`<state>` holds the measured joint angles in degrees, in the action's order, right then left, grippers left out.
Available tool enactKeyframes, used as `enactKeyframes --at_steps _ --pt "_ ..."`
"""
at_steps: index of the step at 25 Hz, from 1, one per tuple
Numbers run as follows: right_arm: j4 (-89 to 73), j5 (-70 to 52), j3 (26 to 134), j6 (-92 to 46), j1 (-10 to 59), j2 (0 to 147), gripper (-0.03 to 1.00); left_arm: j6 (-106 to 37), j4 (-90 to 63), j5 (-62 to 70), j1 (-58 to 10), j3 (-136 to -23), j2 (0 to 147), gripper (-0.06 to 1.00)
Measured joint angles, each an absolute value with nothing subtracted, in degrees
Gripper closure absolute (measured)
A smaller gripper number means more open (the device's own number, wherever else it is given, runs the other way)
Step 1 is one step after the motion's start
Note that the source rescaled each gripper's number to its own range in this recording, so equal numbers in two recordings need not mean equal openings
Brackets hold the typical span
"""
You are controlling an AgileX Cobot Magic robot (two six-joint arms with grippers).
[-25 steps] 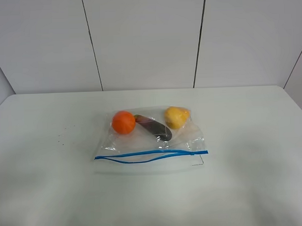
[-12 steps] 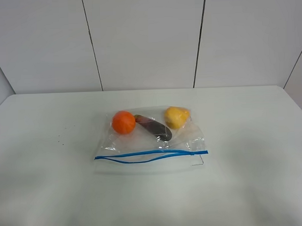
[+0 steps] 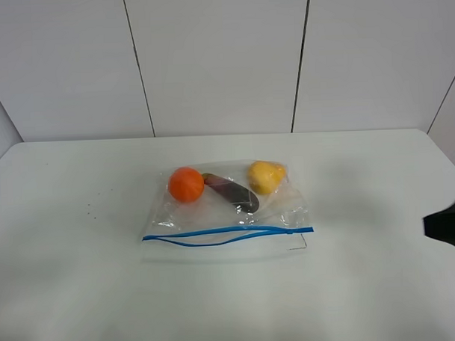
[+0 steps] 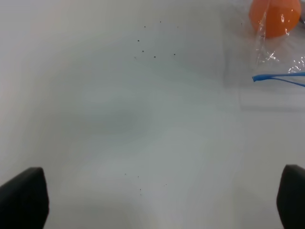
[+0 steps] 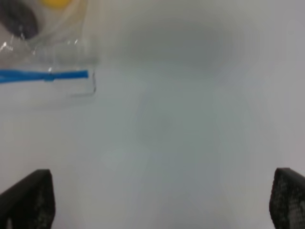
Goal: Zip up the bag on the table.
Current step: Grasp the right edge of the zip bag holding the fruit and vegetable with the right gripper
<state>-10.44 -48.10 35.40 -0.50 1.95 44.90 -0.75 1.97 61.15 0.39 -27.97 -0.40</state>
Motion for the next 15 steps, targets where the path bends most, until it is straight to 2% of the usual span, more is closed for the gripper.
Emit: enactKeyframes --at_steps 8,12,15 --pt "-37.78 -35.31 36.03 -28.3 1.95 77.75 -0.03 -0.75 1.97 61.15 0.39 -27.97 -0.4 -0.05" --pt "-52.23 -36.92 39.63 -44.85 1.43 90.22 -0.03 -0.75 1.97 61.15 0.39 -27.97 -0.4 -0.05" --pt "-60.62 -41.33 42.56 -53.15 -1.74 96.99 -0.03 -0.75 1.97 61.15 0.39 -27.97 -0.4 -0.05"
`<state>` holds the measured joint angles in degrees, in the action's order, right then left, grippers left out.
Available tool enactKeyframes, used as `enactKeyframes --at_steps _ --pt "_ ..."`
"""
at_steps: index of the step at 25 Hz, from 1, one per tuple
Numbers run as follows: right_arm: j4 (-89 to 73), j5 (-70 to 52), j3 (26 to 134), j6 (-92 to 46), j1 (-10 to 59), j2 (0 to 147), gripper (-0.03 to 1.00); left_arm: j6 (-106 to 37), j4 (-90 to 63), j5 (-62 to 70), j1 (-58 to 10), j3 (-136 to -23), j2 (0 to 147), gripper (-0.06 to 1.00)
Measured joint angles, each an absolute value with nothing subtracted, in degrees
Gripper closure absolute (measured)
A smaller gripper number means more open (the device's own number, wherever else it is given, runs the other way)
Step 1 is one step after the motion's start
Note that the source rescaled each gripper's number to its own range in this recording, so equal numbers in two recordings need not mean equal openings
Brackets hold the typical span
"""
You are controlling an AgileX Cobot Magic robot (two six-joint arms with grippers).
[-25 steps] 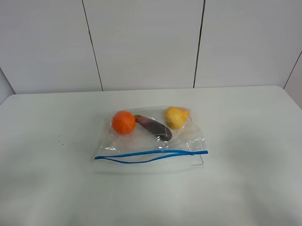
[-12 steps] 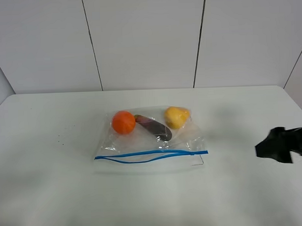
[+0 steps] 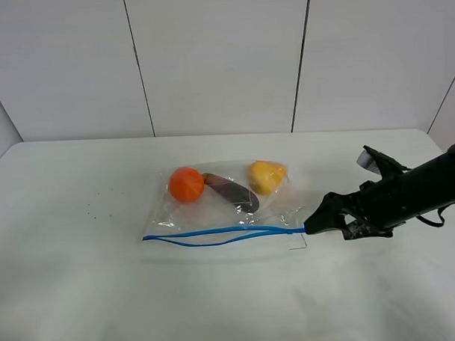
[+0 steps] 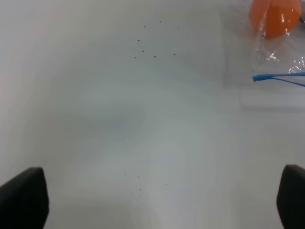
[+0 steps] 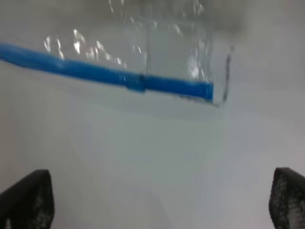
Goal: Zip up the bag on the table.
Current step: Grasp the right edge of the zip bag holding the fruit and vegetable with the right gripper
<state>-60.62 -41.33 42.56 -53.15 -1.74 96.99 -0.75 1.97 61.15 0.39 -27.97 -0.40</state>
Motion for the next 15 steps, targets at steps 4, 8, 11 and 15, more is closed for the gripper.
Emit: enactKeyframes --at_steps 4,8,11,15 --pt "-67.56 -50.25 45.13 -65.43 -7.82 103.72 -0.03 -0.75 1.97 61.15 0.39 -27.97 -0.4 -0.05" --pt "-73.93 -60.73 47.59 -71.88 -13.67 110.71 -0.03 -0.75 1.97 61.15 0.39 -27.97 -0.4 -0.05" --pt "-75.88 -63.45 48.11 -73.33 -15.76 112.62 -0.03 -0.75 1.97 61.15 0.39 -27.97 -0.4 -0.05" --pt "-77.47 -64.36 48.11 -73.68 -16.04 112.63 -0.03 -0.75 1.97 61.15 0.39 -27.97 -0.4 -0.05"
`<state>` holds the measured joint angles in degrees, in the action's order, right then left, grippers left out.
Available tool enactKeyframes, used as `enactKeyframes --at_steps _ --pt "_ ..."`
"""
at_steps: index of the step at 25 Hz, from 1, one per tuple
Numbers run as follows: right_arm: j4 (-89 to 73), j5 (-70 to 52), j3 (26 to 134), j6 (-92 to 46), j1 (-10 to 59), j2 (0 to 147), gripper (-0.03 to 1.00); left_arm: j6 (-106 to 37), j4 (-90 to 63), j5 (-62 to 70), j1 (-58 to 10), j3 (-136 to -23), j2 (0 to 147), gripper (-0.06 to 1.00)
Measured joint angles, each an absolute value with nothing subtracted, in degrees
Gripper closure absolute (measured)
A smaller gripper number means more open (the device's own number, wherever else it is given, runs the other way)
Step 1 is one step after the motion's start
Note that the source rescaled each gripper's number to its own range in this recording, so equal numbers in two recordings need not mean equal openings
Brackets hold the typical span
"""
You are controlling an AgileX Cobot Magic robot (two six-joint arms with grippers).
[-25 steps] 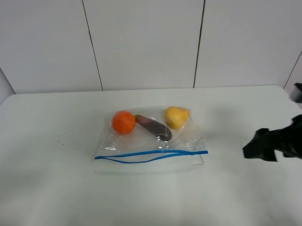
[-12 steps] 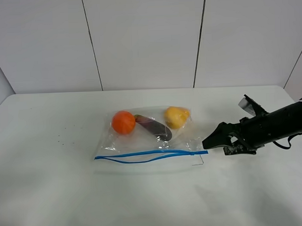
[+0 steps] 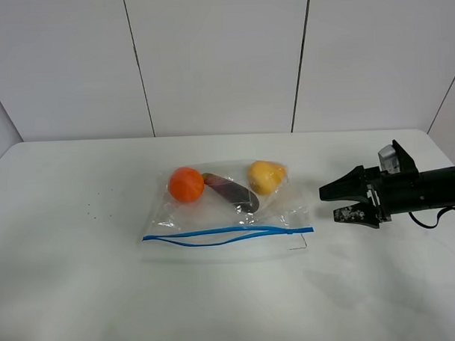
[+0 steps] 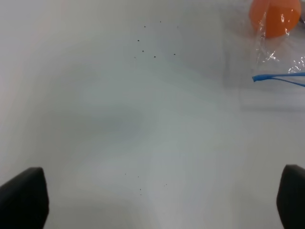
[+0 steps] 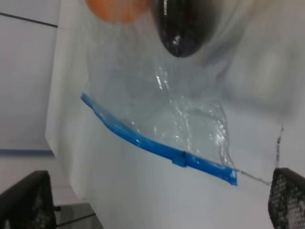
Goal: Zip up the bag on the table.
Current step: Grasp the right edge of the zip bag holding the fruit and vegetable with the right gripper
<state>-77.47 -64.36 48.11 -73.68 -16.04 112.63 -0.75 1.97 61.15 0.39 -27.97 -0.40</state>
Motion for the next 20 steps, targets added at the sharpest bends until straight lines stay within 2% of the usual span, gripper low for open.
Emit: enactKeyframes --at_steps 10,20 --pt "-74.81 -58.12 48.27 -71.3 -14.99 113.13 -0.03 -0.75 1.97 61.15 0.39 -27.97 -0.4 -0.05" --pt "-76.16 -61.55 52.63 -70.38 -14.91 120.88 -0.03 -0.75 1.97 61.15 0.39 -27.97 -0.4 -0.05"
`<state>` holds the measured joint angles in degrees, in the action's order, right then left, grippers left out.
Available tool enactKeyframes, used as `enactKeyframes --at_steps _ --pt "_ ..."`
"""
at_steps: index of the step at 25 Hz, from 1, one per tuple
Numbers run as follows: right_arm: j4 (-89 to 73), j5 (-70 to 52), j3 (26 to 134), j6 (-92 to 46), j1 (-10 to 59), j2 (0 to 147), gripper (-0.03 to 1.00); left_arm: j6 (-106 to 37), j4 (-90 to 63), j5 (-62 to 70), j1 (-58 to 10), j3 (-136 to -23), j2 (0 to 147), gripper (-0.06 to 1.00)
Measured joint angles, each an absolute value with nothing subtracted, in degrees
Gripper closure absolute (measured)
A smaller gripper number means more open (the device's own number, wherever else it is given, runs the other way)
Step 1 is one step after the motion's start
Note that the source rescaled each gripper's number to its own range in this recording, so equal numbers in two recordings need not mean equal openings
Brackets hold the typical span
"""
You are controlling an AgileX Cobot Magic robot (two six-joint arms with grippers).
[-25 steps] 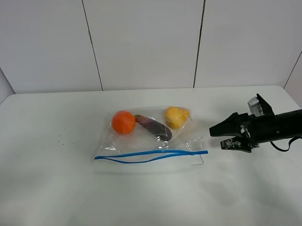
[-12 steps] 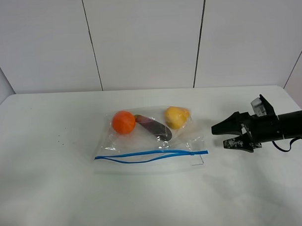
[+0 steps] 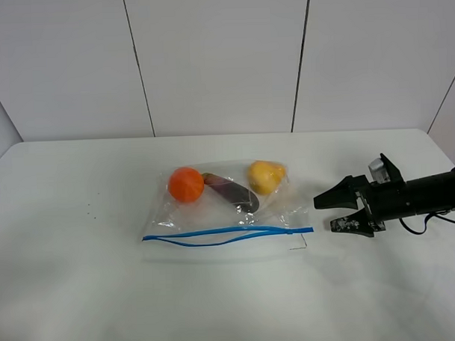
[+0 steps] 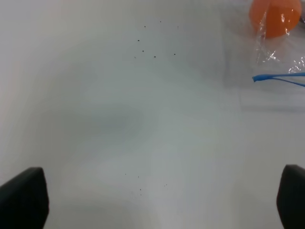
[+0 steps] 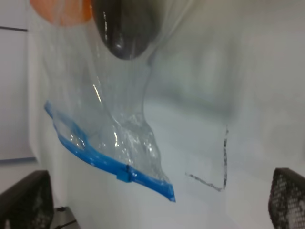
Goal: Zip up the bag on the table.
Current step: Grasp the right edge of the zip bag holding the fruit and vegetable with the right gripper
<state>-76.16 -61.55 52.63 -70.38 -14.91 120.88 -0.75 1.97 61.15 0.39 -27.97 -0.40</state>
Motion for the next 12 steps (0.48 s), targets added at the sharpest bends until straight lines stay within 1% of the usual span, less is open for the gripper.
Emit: enactKeyframes --at_steps 7,12 --pt "-77.6 -63.6 55.51 -70.84 -14.61 123.98 -0.03 -0.75 2.02 61.15 0.39 -27.97 -0.4 -0.05" --pt "-77.73 -64.38 59.84 -68.86 -10.52 124.92 -0.03 -0.69 2.02 61.15 0.39 -27.97 -0.4 -0.05"
